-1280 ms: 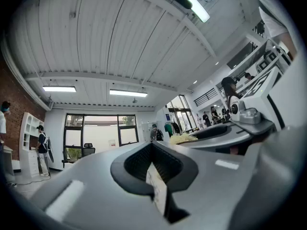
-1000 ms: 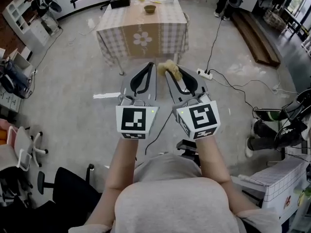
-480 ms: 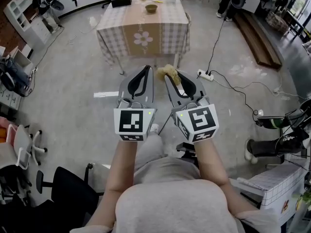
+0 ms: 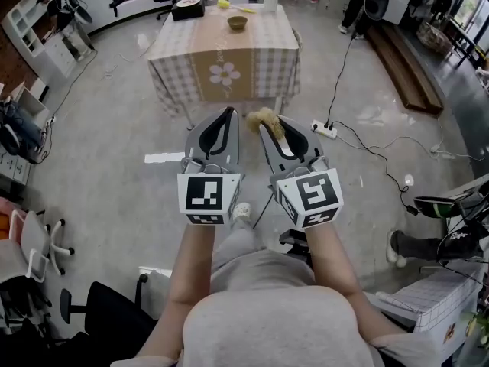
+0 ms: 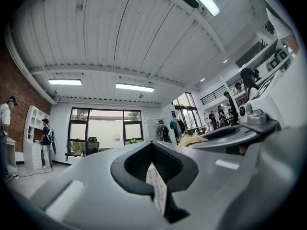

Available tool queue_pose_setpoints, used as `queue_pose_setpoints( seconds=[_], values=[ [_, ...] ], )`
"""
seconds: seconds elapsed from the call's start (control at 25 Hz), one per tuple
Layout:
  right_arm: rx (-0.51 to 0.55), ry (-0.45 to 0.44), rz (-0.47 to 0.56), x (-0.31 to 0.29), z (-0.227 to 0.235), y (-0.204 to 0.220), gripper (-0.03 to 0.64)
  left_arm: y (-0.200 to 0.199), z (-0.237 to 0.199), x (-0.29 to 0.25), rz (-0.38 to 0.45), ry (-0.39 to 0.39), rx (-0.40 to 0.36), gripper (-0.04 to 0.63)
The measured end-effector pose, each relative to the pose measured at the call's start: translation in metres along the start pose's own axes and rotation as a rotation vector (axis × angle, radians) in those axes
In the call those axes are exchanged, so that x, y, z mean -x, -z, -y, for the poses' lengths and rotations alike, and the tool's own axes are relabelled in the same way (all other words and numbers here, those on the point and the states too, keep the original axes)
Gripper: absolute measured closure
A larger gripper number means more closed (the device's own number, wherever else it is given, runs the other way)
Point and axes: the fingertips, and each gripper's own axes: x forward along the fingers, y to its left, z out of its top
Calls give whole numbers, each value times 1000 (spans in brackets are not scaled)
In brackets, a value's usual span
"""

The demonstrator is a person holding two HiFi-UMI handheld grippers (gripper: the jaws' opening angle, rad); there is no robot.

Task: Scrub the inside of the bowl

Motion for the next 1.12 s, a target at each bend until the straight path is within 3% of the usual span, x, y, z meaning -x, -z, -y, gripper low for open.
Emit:
queue_pose_setpoints(
  seconds=[1.12],
  values=[
    [22, 16, -58, -229, 88, 19, 520, 55, -139, -196, -44, 95, 36, 591]
  ],
)
